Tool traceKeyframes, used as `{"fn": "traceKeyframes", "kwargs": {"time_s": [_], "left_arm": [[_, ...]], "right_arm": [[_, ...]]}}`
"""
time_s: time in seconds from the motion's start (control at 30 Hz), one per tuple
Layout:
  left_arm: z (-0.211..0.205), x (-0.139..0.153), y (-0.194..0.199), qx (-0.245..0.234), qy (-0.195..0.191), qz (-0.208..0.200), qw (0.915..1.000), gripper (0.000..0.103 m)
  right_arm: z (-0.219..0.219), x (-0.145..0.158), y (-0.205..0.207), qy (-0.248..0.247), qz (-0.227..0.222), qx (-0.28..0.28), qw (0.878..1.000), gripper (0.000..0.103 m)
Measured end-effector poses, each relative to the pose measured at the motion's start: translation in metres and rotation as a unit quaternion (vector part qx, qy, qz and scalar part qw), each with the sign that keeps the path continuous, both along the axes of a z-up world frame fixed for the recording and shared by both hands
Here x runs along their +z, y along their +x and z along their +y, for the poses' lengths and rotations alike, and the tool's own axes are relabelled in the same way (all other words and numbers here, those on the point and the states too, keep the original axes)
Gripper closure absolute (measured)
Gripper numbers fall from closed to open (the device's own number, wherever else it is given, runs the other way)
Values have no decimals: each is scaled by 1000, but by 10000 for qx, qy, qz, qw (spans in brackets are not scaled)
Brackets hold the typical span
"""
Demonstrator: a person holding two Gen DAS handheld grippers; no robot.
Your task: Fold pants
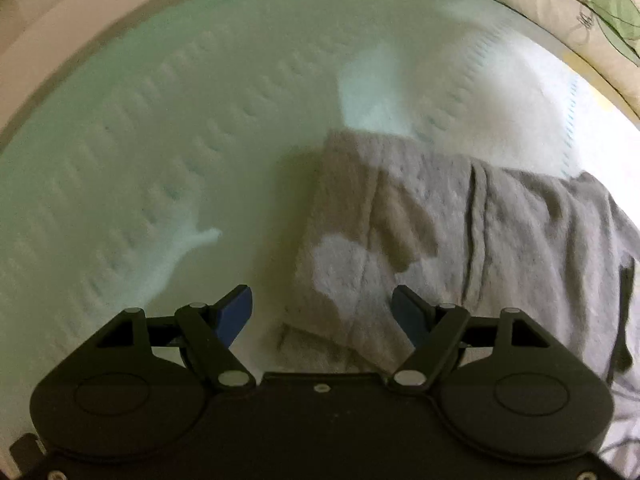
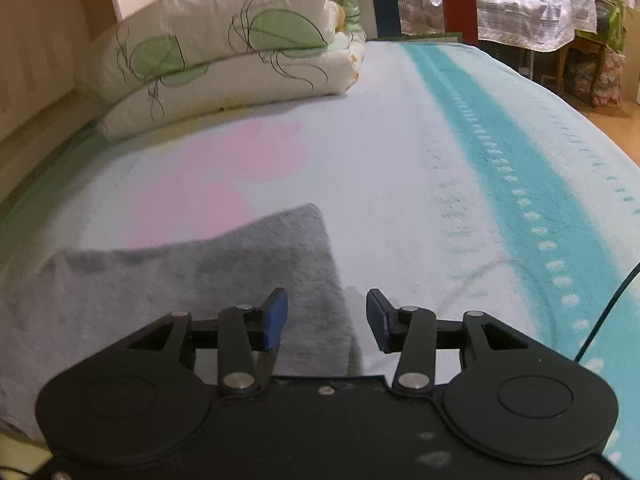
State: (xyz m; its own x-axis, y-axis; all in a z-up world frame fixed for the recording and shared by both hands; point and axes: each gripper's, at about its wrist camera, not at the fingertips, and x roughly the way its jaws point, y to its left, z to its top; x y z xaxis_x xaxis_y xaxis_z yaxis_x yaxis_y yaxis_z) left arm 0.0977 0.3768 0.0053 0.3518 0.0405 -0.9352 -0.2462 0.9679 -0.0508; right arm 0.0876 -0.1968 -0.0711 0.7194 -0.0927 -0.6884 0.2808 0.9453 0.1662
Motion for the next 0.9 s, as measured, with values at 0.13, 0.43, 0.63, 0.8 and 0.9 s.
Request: {"fn": "traceKeyframes", "kwargs": {"time_s": [0.13,0.43,0.63,0.8,0.9], "left_arm": [[11,1,-4,202,-273,-113,9994,25],[4,-13,-8,-92,-55,-192,9998,24],[4,-24,-6,-113,-120,-187,9997,14],[1,-31,-5,-73,-114,-201,9997,7],[1,-36,-5,-83,-125,-246,9996,4]], "right_arm": [[22,8,-7,-198,-305,275,9990,54],[37,3,-5,600,192,1162,9912,54],[46,-10,5,447,890,1463,9842,54],[54,-19,13,311,1145,1380,9833,52],[55,-16,17,426,1254,1185,9841,49]]}}
